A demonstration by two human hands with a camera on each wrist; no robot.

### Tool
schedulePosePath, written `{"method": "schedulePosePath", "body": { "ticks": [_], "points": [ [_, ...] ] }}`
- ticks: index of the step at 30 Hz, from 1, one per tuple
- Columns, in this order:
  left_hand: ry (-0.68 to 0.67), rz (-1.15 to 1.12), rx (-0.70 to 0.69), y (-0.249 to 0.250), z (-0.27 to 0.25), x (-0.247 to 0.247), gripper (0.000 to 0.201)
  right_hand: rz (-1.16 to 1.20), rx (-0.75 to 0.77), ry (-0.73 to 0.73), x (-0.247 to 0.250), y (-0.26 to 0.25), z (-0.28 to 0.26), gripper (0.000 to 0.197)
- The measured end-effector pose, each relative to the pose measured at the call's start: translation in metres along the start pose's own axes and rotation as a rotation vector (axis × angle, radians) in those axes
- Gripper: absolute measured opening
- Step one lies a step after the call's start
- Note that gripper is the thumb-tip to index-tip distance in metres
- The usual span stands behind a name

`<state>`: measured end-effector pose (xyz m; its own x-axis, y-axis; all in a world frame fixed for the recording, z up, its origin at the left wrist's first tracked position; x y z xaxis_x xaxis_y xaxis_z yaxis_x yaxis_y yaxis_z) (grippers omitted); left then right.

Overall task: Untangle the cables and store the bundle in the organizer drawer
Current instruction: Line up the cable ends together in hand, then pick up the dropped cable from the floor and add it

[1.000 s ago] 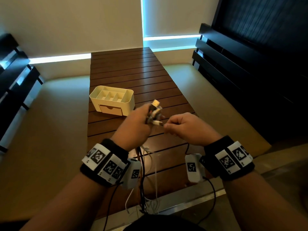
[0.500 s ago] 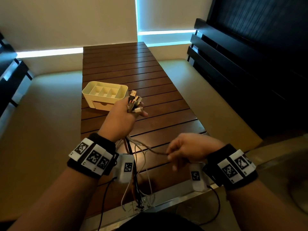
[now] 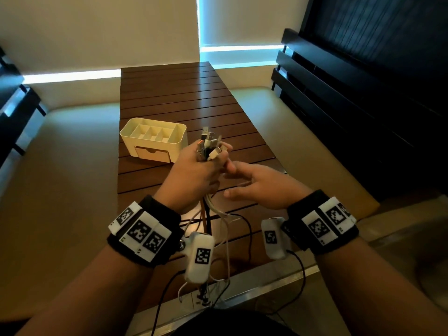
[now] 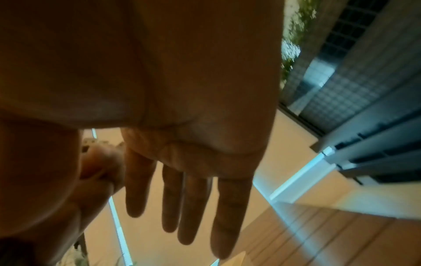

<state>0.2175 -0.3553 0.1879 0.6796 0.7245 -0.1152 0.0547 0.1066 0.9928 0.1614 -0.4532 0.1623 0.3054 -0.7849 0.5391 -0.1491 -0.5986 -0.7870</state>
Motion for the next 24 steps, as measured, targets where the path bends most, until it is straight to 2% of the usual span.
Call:
{"method": "schedulePosePath", "body": {
  "ticks": [3, 6, 10, 12, 16, 18, 19, 22, 24],
  "points": [
    [-0.005, -0.034, -0.037, 0.008, -0.002, -0.005, 0.017, 0.139, 0.056, -0.107, -0.022, -0.007, 0.003, 0.05],
    [0.01, -0.038, -0.076, 0.017, -0.003, -0.001, 0.021, 0.213, 0.041, -0.166, -0.037, -0.005, 0.001, 0.035],
    [0.093, -0.013, -0.11, 0.025, -0.002, 0.015, 0.022, 0.136, -0.001, -0.258, -0.05, 0.0, -0.006, 0.018],
    [0.146, -0.004, -0.105, 0.027, 0.0, 0.023, 0.025, 0.104, -0.019, -0.255, -0.049, 0.0, -0.011, 0.021],
    [0.105, 0.019, -0.018, 0.019, 0.004, 0.014, 0.025, -0.146, -0.033, -0.218, -0.034, -0.002, -0.015, 0.017],
    [0.06, 0.028, 0.015, 0.015, 0.006, 0.003, 0.022, -0.212, -0.065, -0.133, -0.019, 0.003, -0.016, 0.017],
    [0.042, 0.026, 0.024, 0.013, 0.006, -0.003, 0.021, -0.163, -0.063, -0.067, -0.01, 0.005, -0.016, 0.025],
    [0.024, -0.014, 0.036, 0.01, 0.009, -0.016, 0.019, 0.207, 0.039, 0.103, 0.005, 0.004, -0.018, 0.041],
    [0.04, -0.015, 0.029, 0.006, 0.013, -0.02, 0.018, 0.312, 0.065, 0.083, -0.004, 0.007, -0.018, 0.037]
  ]
}}
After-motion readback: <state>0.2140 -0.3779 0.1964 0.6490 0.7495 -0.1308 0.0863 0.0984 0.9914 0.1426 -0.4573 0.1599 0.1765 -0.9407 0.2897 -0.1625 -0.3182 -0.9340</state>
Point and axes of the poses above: each hand's wrist, its own z-axis towards the middle knuckle, its own x-axis out of the back of the hand, y = z × x, the point moved 9 cm from there along z, towards the middle knuckle, and after that the axes turned 5 degrees about -y, right-handed, at the moved point
